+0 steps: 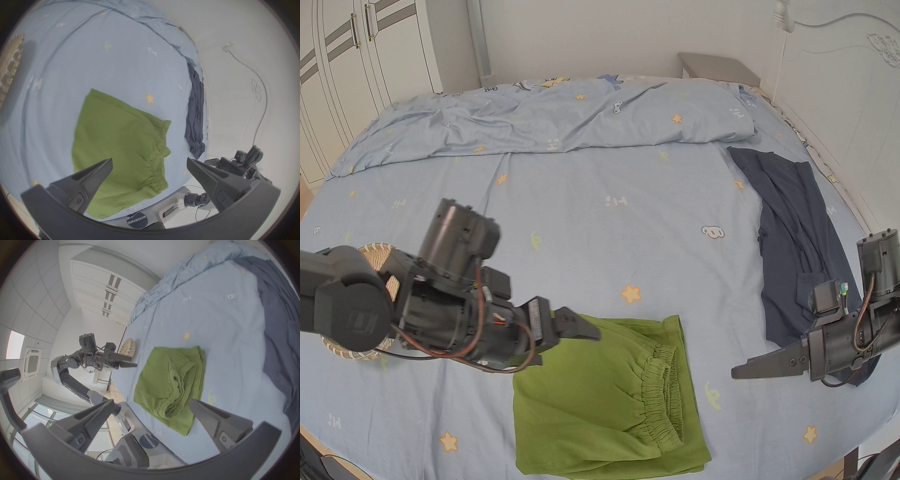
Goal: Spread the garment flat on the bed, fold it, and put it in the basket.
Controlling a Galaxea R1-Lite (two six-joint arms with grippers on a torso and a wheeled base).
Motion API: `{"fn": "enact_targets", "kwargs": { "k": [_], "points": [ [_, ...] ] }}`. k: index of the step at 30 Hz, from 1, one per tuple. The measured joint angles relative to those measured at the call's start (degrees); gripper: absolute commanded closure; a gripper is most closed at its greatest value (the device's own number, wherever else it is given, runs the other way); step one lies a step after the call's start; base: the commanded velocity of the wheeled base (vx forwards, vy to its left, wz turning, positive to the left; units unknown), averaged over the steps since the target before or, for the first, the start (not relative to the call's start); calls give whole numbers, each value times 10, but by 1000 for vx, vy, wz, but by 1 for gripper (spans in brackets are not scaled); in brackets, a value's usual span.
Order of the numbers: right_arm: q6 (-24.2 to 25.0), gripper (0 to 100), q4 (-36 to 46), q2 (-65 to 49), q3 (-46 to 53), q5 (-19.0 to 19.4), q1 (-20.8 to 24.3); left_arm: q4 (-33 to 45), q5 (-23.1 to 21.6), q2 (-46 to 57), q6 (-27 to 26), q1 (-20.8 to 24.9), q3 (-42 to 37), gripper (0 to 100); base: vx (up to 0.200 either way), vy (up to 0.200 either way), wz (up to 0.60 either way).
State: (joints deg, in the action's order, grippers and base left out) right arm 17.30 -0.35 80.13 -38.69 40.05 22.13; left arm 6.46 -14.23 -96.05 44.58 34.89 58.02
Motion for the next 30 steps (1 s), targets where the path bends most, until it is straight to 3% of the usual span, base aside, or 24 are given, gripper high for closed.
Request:
{"fn": "enact_targets", "kwargs": {
  "k": [6, 10, 30],
  "points": [
    [2, 0, 26, 50, -2, -13, 41, -80, -115, 39, -26, -118, -98, 0, 0, 0, 0],
    [2, 0, 34, 100, -2, -17, 62, -134, -165, 57, -33, -162, -136, 0, 0, 0, 0],
    [12, 0, 25, 273, -56, -15, 114, -157, -172, 106, -39, -181, -159, 0, 0, 0, 0]
  ]
}}
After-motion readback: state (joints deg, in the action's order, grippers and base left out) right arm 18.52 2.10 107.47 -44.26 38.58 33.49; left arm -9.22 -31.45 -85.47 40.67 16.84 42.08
